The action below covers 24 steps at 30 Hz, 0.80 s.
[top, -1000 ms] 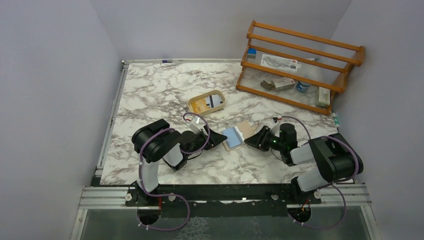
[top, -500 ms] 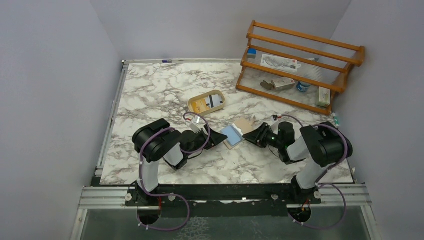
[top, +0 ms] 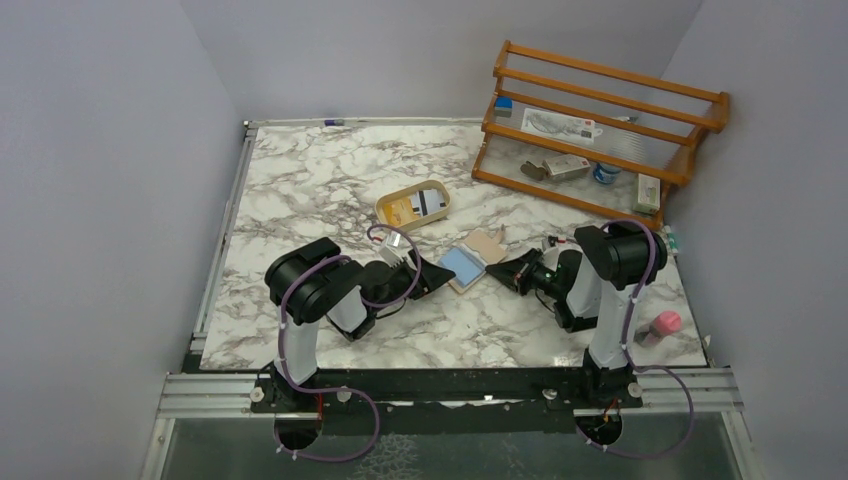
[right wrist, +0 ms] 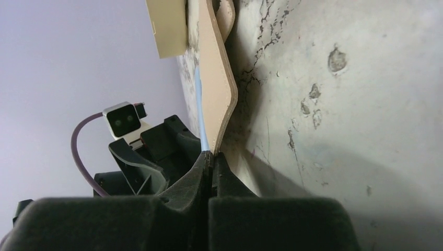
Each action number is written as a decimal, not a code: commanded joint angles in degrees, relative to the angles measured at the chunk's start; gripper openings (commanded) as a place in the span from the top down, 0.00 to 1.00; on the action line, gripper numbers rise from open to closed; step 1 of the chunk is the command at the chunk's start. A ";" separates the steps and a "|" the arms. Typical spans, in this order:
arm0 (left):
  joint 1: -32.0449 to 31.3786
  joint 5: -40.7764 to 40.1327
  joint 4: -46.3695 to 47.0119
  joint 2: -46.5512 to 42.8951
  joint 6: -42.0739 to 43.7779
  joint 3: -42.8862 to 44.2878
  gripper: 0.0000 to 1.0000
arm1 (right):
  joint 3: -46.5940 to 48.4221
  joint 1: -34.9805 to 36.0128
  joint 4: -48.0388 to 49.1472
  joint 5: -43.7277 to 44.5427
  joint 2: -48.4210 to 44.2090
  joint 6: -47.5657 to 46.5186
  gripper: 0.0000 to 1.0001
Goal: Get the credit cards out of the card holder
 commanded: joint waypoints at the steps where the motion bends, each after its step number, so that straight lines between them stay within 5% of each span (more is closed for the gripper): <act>1: -0.10 -1.19 -5.83 1.44 2.63 -2.94 0.39 | -0.36 1.88 15.22 0.40 0.58 0.06 1.00; 6: -0.05 -2.01 1.61 2.18 0.80 -4.27 0.39 | 0.23 1.87 14.07 -0.23 -6.39 2.63 0.99; 14: -0.19 -6.35 14.30 7.68 -3.76 -6.00 0.58 | 0.27 1.87 13.35 -1.36 -10.56 4.68 0.99; 24: -0.44 -12.22 22.10 8.15 -10.86 -6.85 0.57 | -0.95 2.05 15.30 -1.66 -10.26 4.81 0.99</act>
